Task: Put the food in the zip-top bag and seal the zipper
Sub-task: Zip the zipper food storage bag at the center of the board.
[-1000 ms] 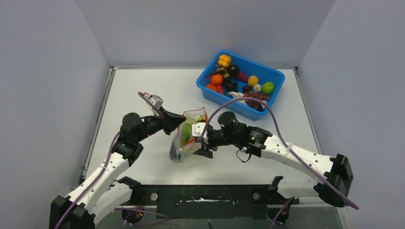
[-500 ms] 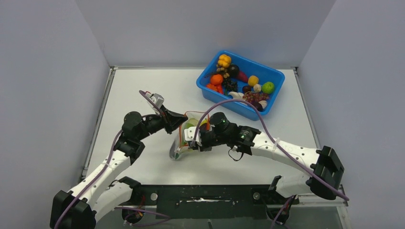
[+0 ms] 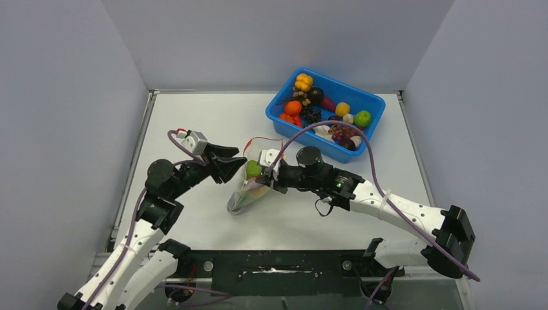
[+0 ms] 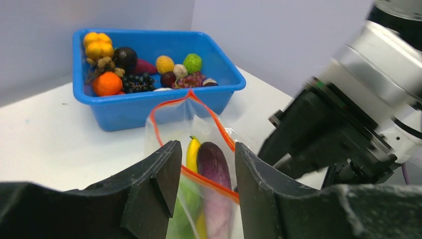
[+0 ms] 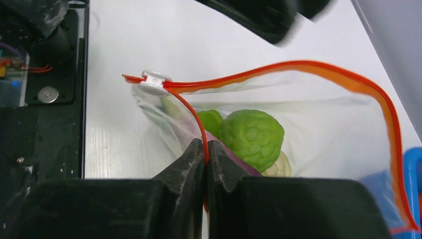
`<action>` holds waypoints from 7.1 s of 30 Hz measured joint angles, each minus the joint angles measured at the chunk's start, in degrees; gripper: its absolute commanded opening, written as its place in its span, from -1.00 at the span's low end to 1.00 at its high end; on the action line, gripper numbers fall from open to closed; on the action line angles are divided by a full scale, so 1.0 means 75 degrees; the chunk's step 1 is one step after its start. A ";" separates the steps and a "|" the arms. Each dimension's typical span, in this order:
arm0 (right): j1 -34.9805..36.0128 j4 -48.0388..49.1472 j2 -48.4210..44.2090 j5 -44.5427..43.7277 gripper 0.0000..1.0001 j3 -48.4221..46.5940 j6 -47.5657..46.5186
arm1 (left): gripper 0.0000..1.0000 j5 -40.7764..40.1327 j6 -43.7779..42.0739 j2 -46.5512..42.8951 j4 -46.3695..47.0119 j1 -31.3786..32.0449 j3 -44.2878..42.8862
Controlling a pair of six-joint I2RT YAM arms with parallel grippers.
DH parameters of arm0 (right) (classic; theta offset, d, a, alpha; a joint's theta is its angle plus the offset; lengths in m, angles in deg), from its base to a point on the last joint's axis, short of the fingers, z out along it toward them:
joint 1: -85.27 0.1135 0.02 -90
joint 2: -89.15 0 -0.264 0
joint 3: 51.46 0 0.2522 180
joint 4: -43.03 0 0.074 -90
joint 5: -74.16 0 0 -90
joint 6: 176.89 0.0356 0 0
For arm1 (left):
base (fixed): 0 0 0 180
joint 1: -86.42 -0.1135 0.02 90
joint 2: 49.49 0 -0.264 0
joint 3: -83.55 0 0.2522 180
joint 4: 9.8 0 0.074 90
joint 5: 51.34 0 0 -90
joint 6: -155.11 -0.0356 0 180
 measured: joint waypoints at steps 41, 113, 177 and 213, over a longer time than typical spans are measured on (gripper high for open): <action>-0.1096 0.1236 -0.0093 0.0204 -1.00 0.0204 0.2226 | -0.52 0.0662 -0.1008 -0.0341 0.2611 0.0000 0.1976; -0.0629 -0.3544 0.1183 0.1708 -0.30 -0.3136 -0.3045 | -1.00 0.1728 -0.1775 -0.1262 0.3124 0.0119 0.2745; -0.1212 -0.4033 0.1029 0.2273 -1.00 -0.3110 -0.2739 | -0.46 0.1469 -0.1358 -0.1174 0.3518 0.0122 0.2824; -0.0944 -0.4013 0.1314 0.2366 -0.98 -0.3249 -0.2702 | -1.00 0.1801 -0.1084 -0.0705 0.3366 0.0175 0.2317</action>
